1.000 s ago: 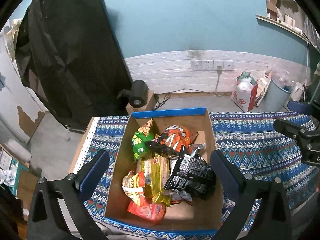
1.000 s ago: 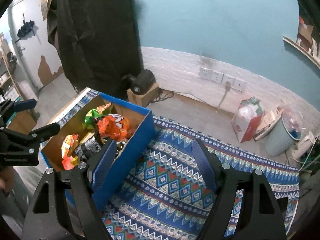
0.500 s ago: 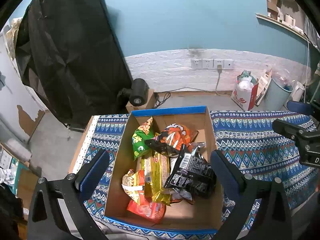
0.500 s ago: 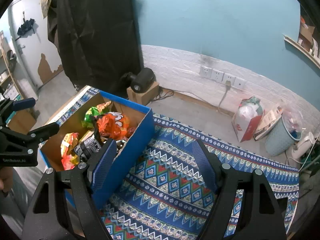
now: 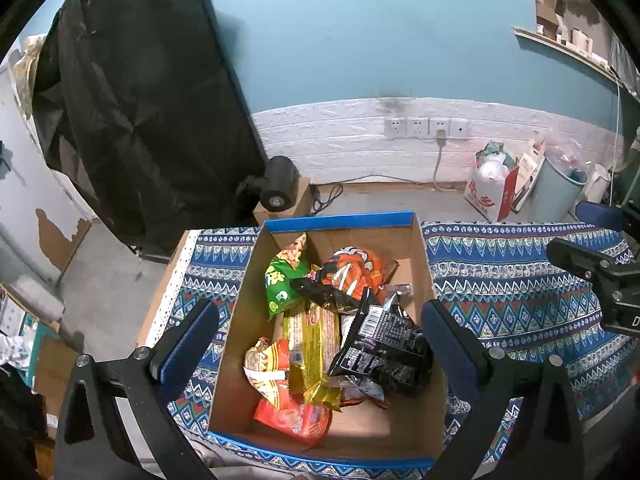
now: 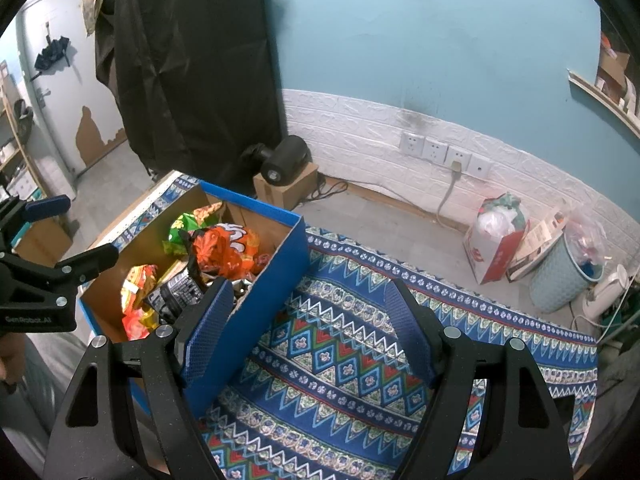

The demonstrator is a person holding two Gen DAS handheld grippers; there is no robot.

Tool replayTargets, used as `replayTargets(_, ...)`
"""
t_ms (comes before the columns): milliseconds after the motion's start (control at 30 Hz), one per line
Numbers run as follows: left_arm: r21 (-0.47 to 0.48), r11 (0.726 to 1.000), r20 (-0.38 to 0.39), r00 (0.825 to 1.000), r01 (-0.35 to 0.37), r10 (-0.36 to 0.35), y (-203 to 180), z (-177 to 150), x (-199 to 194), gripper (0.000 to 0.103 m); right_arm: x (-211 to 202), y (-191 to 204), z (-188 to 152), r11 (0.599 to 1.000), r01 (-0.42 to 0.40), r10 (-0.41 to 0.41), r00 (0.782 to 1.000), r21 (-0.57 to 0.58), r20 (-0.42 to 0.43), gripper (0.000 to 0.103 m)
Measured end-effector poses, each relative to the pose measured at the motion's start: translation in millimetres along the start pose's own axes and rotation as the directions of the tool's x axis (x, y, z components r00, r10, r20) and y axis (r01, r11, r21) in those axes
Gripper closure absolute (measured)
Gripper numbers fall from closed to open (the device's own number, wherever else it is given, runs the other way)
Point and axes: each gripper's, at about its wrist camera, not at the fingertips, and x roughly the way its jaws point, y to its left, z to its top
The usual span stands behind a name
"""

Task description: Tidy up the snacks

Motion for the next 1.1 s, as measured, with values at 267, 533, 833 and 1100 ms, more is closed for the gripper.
replayTargets(267,-0.01,1.0,-0.011,1.0,0.01,-0.01,-0.6,-3.1,1.1,0.001,-0.2,0.2,0.0,1.0,0.0,0.0,1.0,-0.001,-0.002,0.026)
replayTargets(533,-0.009,1.0,-0.021,1.0,0.014,-0.014,-3.0,-4.3,0.3,0.001,-0.2,0.4,-0.3,1.0,0.0,0.0,1.0,-0.001,-0.002,0.026)
replayTargets(833,-0.023,0.999,-0.037,0.999,0.027,-0.028,-1.0,-4.1,2.6,0.001,-0.3,0.3,-0.6,1.0,0.001,-0.001,1.0,-0.002,-0.001,0.026)
replayTargets(1100,-0.02,0.999,-0.054,0.998,0.039,-0.04,-2.5,-5.0,4.7,0.001,0.1,0.9,-0.6,1.0,0.002,-0.002,1.0,-0.004,-0.001,0.026)
